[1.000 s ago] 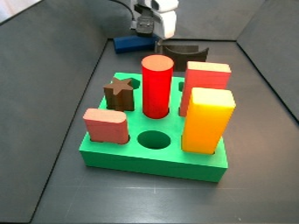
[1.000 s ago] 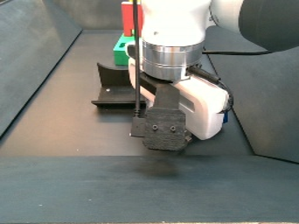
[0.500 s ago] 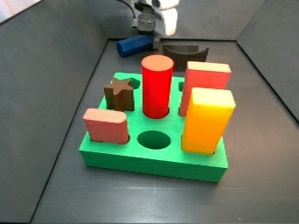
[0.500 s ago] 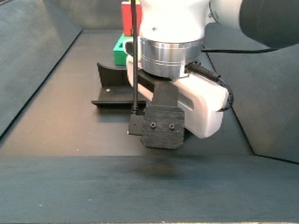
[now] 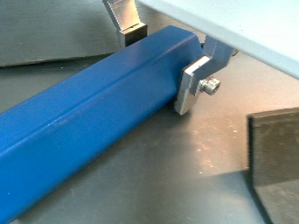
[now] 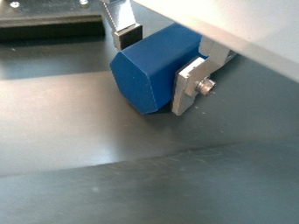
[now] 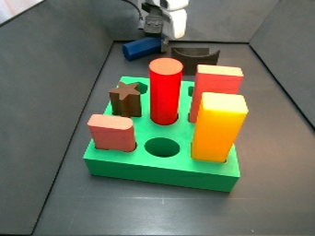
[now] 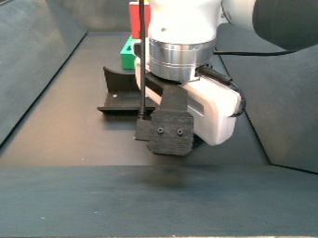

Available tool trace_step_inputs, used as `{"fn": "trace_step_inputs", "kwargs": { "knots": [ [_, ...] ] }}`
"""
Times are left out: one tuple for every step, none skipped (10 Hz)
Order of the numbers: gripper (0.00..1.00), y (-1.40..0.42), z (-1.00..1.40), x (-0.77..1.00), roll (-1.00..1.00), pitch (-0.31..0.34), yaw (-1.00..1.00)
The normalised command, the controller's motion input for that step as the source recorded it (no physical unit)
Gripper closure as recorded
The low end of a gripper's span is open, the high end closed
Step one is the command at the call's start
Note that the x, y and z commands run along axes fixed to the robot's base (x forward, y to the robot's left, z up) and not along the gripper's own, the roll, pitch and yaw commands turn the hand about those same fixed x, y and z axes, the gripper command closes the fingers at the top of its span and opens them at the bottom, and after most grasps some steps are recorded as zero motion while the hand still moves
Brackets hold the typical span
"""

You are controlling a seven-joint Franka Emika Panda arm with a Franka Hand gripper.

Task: Pick up the hexagon object. Move up. Place the hexagon object on the fixture. Regrasp the hexagon object. Move to above the board. Insert the hexagon object.
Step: Pick up the hexagon object, then move up.

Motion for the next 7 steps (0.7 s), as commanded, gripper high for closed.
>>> {"fn": "trace_step_inputs", "kwargs": {
  "knots": [
    [1.00, 0.00, 0.00, 0.00, 0.00, 0.000, 0.00],
    [1.00, 0.00, 0.00, 0.00, 0.00, 0.000, 0.00],
    [1.00, 0.00, 0.83, 0.00, 0.00, 0.000, 0.00],
    [1.00, -0.05, 0.83, 0.04, 0.00, -0.008, -0.02],
    [1.00, -0.05, 0.73, 0.01, 0.01, 0.010, -0.03],
    [1.00, -0.02, 0.55, -0.01, 0.03, 0.029, -0.03],
    [1.00, -0.01, 0.40, -0.01, 0.05, 0.046, -0.03]
  ]
}}
